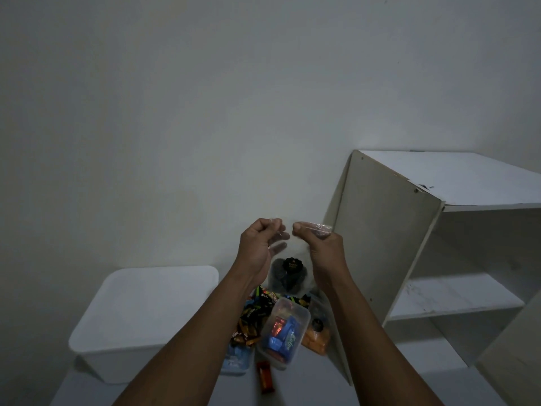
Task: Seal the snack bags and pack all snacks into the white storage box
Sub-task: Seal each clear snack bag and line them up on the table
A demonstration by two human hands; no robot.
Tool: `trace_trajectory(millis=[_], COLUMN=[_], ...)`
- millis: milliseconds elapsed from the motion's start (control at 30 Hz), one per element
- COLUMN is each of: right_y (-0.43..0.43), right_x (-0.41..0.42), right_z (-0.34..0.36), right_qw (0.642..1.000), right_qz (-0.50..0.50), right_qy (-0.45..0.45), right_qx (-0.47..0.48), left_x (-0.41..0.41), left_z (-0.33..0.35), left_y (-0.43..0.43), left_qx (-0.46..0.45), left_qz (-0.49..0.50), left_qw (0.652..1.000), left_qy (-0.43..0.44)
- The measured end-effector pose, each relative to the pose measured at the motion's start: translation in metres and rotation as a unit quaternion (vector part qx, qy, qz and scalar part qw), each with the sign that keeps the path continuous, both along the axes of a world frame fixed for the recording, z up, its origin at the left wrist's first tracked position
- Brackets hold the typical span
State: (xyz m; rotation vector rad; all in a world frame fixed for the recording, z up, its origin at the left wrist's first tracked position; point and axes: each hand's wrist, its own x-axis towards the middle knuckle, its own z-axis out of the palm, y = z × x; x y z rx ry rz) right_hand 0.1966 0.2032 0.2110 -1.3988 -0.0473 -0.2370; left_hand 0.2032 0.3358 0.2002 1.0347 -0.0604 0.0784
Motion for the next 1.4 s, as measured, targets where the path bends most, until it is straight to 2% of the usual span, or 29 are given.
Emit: trace_trajectory(millis=[167,367,533,700,900,1167,1400], right_y=[0.001,0.003,0.004,0.0,-0.003,-0.001,0.001], right_x=[0.0,0.002,0.003,0.003,0.0,-0.003,-0.005], right_z=[-0.002,-0.001,0.002,0.01,0.02,0.019,0.024], right_qw=[1.0,1.0,0.999,0.993,0.996,0.996,0.996], right_qz=[0.017,0.003,-0.031,-0.027,-0.019,-0.006,0.007], right_qy=[-0.01,-0.006,0.014,0.04,0.018,0.038,0.021], right_qx=[-0.023,-0.025,0.018,0.103,0.088,0.076,0.084], left_x=[-0.001,0.0,0.003,0.003,0.005,0.004,-0.001], left_z=[0.001,0.004,0.008,0.011,0.023,0.025,0.028], left_y=[0.002,-0.004,-0.011,-0.01,-0.005,0.006,0.008], left_qx=[0.088,0.121,0.13,0.111,0.082,0.133,0.109], left_qz=[-0.015,0.041,0.075,0.098,0.055,0.044,0.019], left_qw=[0.996,0.991,0.988,0.989,0.995,0.989,0.993], left_qy=[-0.026,-0.025,-0.02,-0.027,-0.035,-0.045,-0.031])
